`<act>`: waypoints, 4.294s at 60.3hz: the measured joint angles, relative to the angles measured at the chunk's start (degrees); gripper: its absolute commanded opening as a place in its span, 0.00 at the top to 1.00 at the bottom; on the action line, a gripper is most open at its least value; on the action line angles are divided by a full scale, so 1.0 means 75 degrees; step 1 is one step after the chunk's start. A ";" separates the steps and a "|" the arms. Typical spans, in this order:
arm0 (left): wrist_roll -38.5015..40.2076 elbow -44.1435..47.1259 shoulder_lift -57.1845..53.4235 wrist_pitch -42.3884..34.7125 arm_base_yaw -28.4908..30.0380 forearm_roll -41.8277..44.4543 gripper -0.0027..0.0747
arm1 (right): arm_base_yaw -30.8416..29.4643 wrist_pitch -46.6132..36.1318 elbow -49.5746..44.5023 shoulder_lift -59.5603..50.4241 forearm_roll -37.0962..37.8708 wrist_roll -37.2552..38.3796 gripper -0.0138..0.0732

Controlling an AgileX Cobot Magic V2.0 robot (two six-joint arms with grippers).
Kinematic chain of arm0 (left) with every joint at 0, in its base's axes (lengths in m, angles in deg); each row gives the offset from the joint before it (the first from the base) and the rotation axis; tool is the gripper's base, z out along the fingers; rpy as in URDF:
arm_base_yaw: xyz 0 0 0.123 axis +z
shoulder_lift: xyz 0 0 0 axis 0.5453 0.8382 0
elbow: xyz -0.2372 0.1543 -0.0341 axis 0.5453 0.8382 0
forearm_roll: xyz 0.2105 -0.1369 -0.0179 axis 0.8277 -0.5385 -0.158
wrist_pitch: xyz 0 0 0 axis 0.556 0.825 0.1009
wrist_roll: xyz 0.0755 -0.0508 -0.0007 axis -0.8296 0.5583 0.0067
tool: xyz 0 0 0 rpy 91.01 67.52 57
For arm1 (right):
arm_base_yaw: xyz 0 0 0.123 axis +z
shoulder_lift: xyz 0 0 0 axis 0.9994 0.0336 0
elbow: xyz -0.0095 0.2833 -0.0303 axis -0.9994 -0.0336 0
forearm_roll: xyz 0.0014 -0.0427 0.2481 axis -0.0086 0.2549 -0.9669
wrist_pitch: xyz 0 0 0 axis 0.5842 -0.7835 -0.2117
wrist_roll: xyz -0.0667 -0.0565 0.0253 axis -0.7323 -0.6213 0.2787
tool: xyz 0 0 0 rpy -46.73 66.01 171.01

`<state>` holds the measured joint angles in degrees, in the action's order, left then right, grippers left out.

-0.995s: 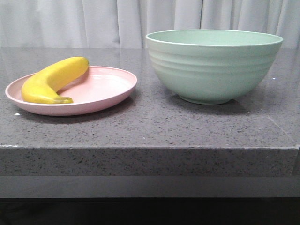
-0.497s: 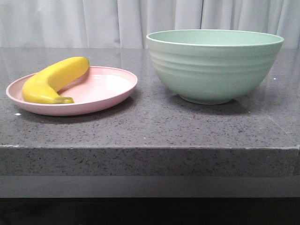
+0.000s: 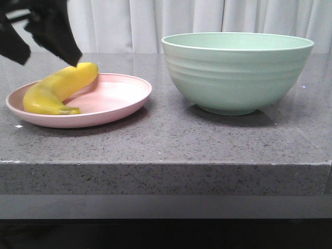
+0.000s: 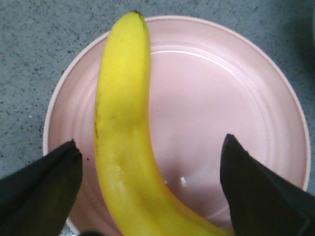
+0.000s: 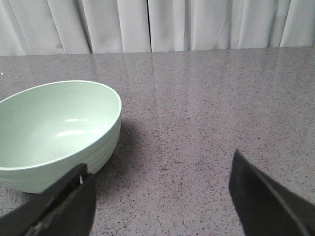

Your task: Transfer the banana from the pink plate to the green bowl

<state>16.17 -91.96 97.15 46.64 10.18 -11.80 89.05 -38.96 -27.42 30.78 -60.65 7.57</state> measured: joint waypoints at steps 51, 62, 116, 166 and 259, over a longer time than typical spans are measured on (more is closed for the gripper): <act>0.0125 -0.0011 0.1082 -0.0306 0.0000 -0.0006 0.61 | 0.0000 0.0000 0.0000 0.0000 0.0000 0.0000 0.18; 0.0125 -0.0011 0.1082 -0.0515 0.0000 -0.0006 0.71 | 0.0000 0.0000 0.0000 0.0000 0.0000 0.0000 0.18; 0.0125 -0.0668 -0.1418 -0.1005 -0.2327 -0.0322 0.78 | 0.0000 0.0000 0.0000 0.0000 -0.0512 0.0000 0.18; 0.0125 -0.0668 -0.0886 -0.0988 -0.3549 -0.0391 0.78 | 0.1343 -0.0488 0.0128 0.2737 -1.0524 -0.5012 0.18; 0.0125 -0.0668 -0.0886 -0.1051 -0.3549 -0.0391 0.15 | 0.2482 0.0750 0.2214 0.6697 -1.3051 -0.8225 0.71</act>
<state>17.11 -96.96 90.51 38.76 -16.44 -14.73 107.66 -33.34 -10.82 81.01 -158.53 -54.12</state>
